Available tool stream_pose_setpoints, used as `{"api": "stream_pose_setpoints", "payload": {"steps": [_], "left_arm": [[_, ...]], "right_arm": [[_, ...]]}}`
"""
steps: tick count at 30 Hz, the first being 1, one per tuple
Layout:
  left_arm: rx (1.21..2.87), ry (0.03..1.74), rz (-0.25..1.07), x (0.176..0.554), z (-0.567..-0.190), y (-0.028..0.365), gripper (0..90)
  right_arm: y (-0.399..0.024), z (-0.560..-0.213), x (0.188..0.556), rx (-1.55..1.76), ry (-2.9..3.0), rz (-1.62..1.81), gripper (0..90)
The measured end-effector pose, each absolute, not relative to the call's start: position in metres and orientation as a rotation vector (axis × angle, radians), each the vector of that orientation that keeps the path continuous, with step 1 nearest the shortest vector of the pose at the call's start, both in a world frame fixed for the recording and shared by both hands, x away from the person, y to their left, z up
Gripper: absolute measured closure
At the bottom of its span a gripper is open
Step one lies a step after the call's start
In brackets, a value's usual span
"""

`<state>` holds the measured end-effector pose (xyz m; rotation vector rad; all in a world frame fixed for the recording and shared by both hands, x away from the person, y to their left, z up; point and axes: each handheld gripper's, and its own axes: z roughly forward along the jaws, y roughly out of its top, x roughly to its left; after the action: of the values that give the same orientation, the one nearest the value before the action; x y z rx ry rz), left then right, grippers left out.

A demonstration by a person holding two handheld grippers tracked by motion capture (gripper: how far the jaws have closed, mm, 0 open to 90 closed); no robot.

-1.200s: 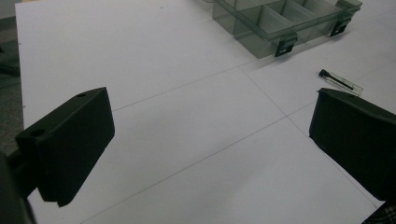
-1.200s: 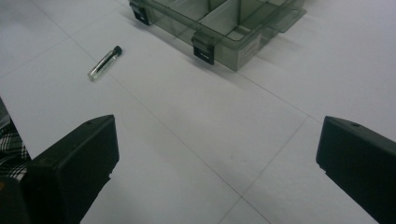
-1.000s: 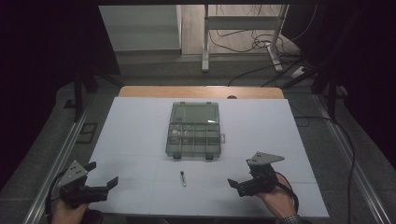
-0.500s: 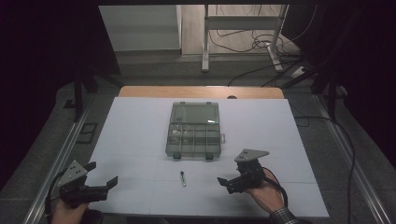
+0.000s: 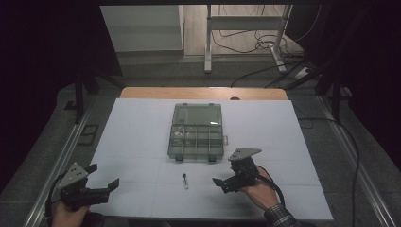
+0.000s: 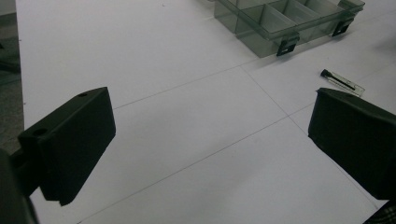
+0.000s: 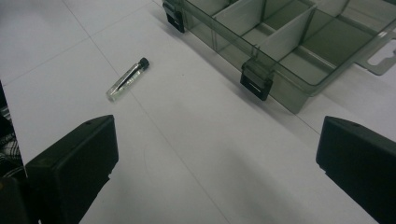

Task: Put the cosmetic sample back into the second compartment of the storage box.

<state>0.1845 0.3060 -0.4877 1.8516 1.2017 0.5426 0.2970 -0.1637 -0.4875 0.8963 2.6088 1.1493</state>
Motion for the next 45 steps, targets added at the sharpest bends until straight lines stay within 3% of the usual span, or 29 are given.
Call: {"api": "stream_pose_setpoints", "payload": {"steps": [40,45], "left_arm": [[1.853,1.200,0.540,0.185,-0.488,0.306,1.1],[1.850,1.202,0.538,0.185,-0.488,0.306,1.2]], "right_arm": [[-0.085,-0.503,0.316,0.840,2.741,0.931,0.0],[-0.071,-0.507,0.316,0.820,2.764,0.915,5.4]]}}
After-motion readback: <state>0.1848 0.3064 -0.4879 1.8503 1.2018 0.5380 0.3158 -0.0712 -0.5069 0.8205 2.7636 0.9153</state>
